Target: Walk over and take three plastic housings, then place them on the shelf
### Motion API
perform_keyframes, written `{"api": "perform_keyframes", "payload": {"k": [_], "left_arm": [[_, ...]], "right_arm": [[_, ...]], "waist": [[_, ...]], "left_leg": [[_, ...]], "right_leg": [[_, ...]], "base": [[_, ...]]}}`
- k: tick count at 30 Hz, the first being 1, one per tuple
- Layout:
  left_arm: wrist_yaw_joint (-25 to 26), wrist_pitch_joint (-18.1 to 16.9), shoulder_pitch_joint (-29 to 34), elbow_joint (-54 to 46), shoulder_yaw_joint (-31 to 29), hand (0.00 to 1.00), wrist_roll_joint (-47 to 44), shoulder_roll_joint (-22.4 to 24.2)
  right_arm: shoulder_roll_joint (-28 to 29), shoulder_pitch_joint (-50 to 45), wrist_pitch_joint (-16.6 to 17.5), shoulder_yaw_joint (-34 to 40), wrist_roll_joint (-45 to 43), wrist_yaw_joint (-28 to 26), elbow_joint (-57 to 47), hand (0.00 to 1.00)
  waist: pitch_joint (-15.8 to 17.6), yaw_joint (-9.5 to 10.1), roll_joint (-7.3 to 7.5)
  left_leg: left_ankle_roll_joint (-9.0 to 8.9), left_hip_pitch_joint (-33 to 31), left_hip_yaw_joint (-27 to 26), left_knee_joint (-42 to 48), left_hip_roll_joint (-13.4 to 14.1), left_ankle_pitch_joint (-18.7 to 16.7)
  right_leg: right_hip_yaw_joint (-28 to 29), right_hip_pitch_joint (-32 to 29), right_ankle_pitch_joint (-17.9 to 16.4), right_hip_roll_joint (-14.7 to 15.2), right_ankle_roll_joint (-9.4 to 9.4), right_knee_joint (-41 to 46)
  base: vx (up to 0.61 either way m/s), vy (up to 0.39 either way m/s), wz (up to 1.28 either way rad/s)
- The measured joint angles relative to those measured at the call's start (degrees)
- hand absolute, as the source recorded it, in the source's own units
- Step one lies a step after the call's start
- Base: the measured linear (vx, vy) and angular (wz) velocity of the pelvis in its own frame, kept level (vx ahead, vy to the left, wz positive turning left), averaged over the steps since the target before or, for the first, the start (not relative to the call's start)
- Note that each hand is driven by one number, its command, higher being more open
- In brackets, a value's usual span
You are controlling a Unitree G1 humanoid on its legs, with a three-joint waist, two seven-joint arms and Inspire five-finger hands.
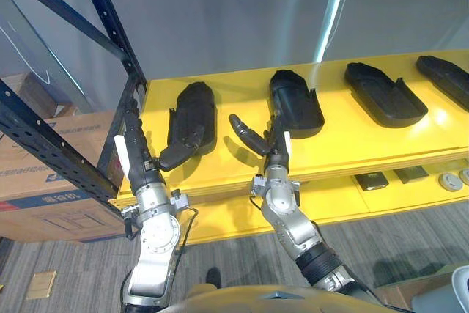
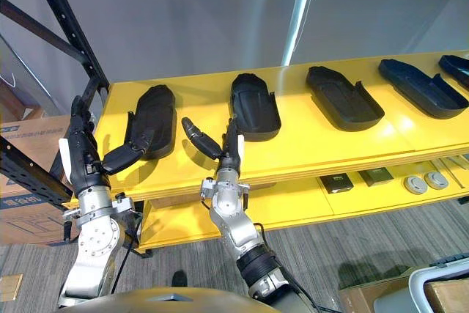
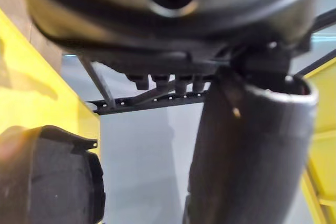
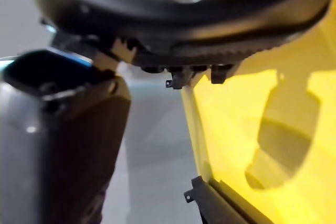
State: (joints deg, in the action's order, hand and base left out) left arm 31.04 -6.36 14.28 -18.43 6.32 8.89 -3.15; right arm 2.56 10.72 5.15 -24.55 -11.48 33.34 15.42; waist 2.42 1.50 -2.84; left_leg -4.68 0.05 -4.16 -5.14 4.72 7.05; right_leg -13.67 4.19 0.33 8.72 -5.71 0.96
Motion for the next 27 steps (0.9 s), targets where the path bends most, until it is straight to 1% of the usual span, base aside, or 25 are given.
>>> {"api": "perform_keyframes", "payload": {"k": [2, 5, 15, 19, 21, 23, 27], "left_arm": [[0.0, 0.1, 0.0, 0.0, 0.3, 1.00, 0.0, 0.0], [0.0, 0.2, 0.0, 0.0, 0.8, 1.00, 0.0, 0.0], [0.0, 0.5, 0.0, 0.0, 2.3, 1.00, 0.0, 0.1], [0.0, 0.7, 0.0, 0.0, 2.3, 1.00, 0.0, 0.1], [0.0, 1.3, 0.0, 0.0, 2.3, 1.00, 0.0, 0.1], [-0.1, 1.7, 0.0, 0.0, 2.3, 1.00, -0.1, 0.1], [-0.6, 1.7, 0.0, 0.0, 2.2, 1.00, -1.8, 0.1]], "right_arm": [[0.0, 0.0, -0.9, 0.3, 0.6, 0.9, -0.4, 1.00], [0.1, -0.4, -1.3, 1.4, 2.0, 1.2, -0.5, 1.00], [0.3, -0.6, -2.6, 2.8, 2.0, 2.0, -1.8, 1.00], [0.4, -0.8, -2.8, 3.8, 2.0, 1.8, -2.3, 1.00], [0.4, -0.8, -2.8, 4.0, 2.0, 1.2, -2.3, 1.00], [0.4, -0.8, -2.6, 4.1, 2.0, -0.7, -2.4, 1.00], [0.4, -0.9, -0.6, 3.6, 1.8, -8.7, -2.9, 1.00]], "waist": [[-0.1, 0.00, -0.19], [-0.1, 0.03, -0.22], [-0.1, -0.02, -0.25], [-0.1, -0.03, -0.28], [-0.1, -0.09, -0.29], [-0.1, -0.14, -0.29], [-0.1, -0.20, -0.35]], "left_leg": [[-0.13, 0.0, -0.1, 0.0, 0.0, 0.0], [-0.23, 0.1, -0.1, 0.0, 0.0, -0.1], [-0.32, 0.2, -0.2, 0.0, 0.0, -0.3], [-0.11, 0.2, -0.3, 0.0, 0.0, -0.4], [-0.14, 0.3, -0.3, 0.0, 0.0, -0.5], [-0.17, 0.3, -0.4, 0.0, 0.0, -0.5], [-0.31, 0.3, -0.3, 0.0, 0.0, -0.4]], "right_leg": [[0.0, 0.0, 0.0, 0.0, 0.00, 0.0], [0.0, 0.0, 0.0, 0.0, 0.00, 0.0], [0.1, 0.1, -0.1, 0.0, 0.06, 0.1], [0.1, 0.1, -0.1, 0.0, 0.07, 0.1], [0.2, 0.1, -0.1, 0.0, 0.08, 0.1], [0.2, 0.1, -0.1, 0.0, 0.09, 0.1], [0.1, 0.1, -0.2, 0.0, 0.18, 0.1]], "base": [[0.00, 0.000, 0.00], [0.00, 0.000, 0.00], [0.00, 0.000, 0.00], [0.00, 0.000, 0.00], [0.00, 0.000, 0.00], [0.00, 0.000, 0.00], [0.00, 0.000, 0.00]]}}
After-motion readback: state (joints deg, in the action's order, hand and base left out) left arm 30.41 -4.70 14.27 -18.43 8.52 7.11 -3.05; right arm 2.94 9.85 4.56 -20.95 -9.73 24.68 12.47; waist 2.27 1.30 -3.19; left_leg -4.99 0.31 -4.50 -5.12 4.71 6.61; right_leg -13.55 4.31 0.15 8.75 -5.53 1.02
